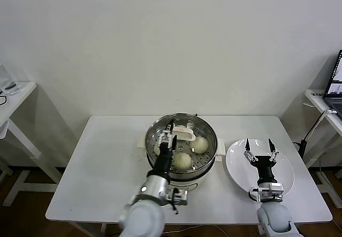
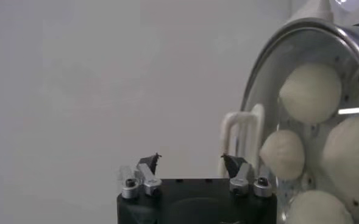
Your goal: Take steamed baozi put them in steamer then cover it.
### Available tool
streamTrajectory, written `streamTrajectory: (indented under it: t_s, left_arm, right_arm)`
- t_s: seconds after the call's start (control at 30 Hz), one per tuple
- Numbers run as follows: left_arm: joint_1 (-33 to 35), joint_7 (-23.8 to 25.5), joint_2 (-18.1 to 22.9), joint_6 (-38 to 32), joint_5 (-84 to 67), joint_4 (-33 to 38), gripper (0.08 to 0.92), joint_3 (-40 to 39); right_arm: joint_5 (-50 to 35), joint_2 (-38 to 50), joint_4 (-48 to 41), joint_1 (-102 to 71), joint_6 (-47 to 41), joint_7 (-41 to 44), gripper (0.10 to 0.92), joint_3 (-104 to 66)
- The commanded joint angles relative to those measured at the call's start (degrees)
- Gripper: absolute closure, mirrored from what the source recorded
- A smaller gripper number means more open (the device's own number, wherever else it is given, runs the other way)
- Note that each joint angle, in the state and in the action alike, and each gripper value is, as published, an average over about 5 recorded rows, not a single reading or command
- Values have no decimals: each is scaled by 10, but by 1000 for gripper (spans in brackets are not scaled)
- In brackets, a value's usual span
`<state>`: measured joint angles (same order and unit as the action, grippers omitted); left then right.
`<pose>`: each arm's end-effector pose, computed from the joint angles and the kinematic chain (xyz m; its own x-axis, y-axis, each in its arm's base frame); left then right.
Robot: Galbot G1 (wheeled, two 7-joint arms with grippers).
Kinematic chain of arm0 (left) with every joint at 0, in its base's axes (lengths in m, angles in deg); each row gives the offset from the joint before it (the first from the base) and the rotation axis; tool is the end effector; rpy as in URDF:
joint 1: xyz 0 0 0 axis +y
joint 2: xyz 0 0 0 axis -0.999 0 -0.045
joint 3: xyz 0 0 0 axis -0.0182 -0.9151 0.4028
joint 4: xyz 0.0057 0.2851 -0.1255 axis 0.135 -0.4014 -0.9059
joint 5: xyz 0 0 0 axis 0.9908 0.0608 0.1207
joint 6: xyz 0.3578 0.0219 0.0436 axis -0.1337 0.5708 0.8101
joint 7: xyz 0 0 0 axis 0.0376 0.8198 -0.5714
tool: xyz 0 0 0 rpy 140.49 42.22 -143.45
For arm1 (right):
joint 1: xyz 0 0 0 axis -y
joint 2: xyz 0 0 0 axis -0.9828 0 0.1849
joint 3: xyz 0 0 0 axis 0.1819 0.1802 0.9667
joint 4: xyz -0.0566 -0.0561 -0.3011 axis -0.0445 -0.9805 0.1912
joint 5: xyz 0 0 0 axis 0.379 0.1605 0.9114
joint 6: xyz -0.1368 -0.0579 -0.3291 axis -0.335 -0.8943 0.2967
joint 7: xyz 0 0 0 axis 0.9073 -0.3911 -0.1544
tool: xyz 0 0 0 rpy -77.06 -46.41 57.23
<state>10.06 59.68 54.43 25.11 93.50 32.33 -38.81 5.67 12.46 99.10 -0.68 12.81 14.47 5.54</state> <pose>0.2358 -0.1413 -0.1907 -0.9706 0.2381 -0.0340 0.0038 0.1569 0.9876 0.2936 -0.1216 -0.3701 -0.9819 0.1271 -0.1408 0.1475 0.9782 -0.1460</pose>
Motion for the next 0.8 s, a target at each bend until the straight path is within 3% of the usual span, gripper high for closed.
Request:
streamTrajectory:
  t_s: [0.03,0.13,0.27,0.5,0.8]
  left_arm:
    - [64,-135,-100,-41,-364,89,181,189]
    - [64,-191,-96,-103,-537,46,178,265]
    - [76,-205,-110,-170,-705,-1,177,311]
    - [90,-142,-94,-227,-831,-97,177,357]
    - [100,-121,-69,-254,-822,-138,177,374]
  right_arm:
    - [-80,6,50,-24,-70,2,203,8]
    - [-119,7,73,-40,-89,11,203,6]
    - [-155,9,91,-59,-105,11,203,1]
    - [-156,5,100,-81,-105,4,203,-4]
    - [-151,-3,113,-97,-108,10,203,-8]
